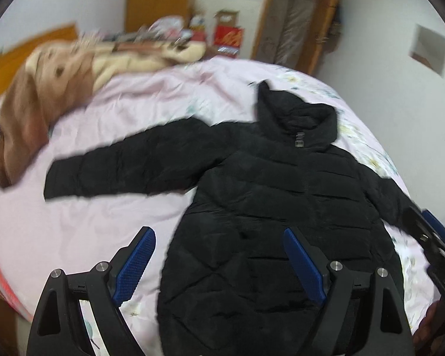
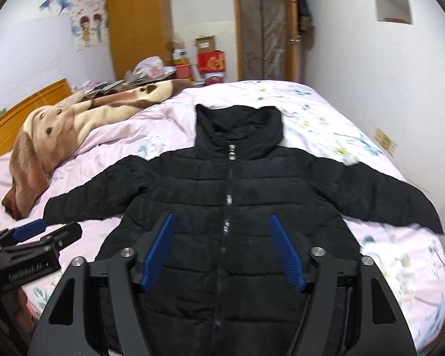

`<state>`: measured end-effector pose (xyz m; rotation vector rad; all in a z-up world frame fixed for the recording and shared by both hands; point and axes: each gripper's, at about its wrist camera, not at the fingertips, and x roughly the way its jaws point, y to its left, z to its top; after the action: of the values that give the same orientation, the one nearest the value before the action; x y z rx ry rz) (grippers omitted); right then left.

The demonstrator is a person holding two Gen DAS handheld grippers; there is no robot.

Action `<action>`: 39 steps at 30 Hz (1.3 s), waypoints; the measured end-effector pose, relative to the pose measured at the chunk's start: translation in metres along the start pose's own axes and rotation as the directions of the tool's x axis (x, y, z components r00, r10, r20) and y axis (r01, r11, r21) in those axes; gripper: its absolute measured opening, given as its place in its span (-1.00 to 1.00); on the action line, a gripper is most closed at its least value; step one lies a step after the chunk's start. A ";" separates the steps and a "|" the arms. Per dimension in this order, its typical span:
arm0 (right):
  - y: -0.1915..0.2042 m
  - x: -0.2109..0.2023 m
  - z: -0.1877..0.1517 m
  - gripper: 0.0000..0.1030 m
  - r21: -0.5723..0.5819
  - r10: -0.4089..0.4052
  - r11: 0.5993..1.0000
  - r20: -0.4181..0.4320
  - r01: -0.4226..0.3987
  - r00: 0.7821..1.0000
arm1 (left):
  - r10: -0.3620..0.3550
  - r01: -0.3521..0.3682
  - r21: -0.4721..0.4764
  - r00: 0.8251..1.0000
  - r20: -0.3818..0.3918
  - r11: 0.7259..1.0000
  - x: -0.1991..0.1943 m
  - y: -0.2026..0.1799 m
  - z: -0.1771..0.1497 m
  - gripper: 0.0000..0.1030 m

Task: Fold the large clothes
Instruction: 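Grasp the jacket sleeve cuff with the left tool and lift it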

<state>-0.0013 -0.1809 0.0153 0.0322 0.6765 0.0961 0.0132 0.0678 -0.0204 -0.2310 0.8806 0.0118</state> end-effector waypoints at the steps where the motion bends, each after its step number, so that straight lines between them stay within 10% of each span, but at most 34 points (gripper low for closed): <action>1: 0.004 0.005 0.001 0.43 -0.007 0.022 1.000 0.010 -0.022 1.000 | 0.027 -0.027 -0.035 1.000 0.000 0.999 0.008 0.019 0.003 0.71; 13: 0.057 0.082 0.019 0.43 -0.093 0.135 0.987 0.003 -0.135 0.991 | 0.121 -0.121 -0.325 0.992 -0.021 0.938 0.064 0.174 0.022 0.99; 21: 0.087 0.128 0.020 0.43 -0.131 0.183 0.973 -0.051 -0.189 0.982 | 0.057 -0.095 -0.559 0.995 -0.085 0.824 0.132 0.269 0.024 0.92; 31: 0.118 0.165 0.014 0.43 -0.196 0.224 0.950 -0.105 -0.241 0.969 | 0.038 -0.074 -0.714 0.997 -0.067 0.696 0.186 0.313 0.026 0.81; 39: 0.126 0.175 0.011 0.43 -0.208 0.241 0.943 -0.110 -0.259 0.964 | 0.061 -0.071 -0.761 0.997 -0.041 0.645 0.201 0.320 0.038 0.81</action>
<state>0.1318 -0.0384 -0.0775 -0.1002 0.7391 0.4193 0.1371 0.3707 -0.2137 -1.0061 0.8534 0.4686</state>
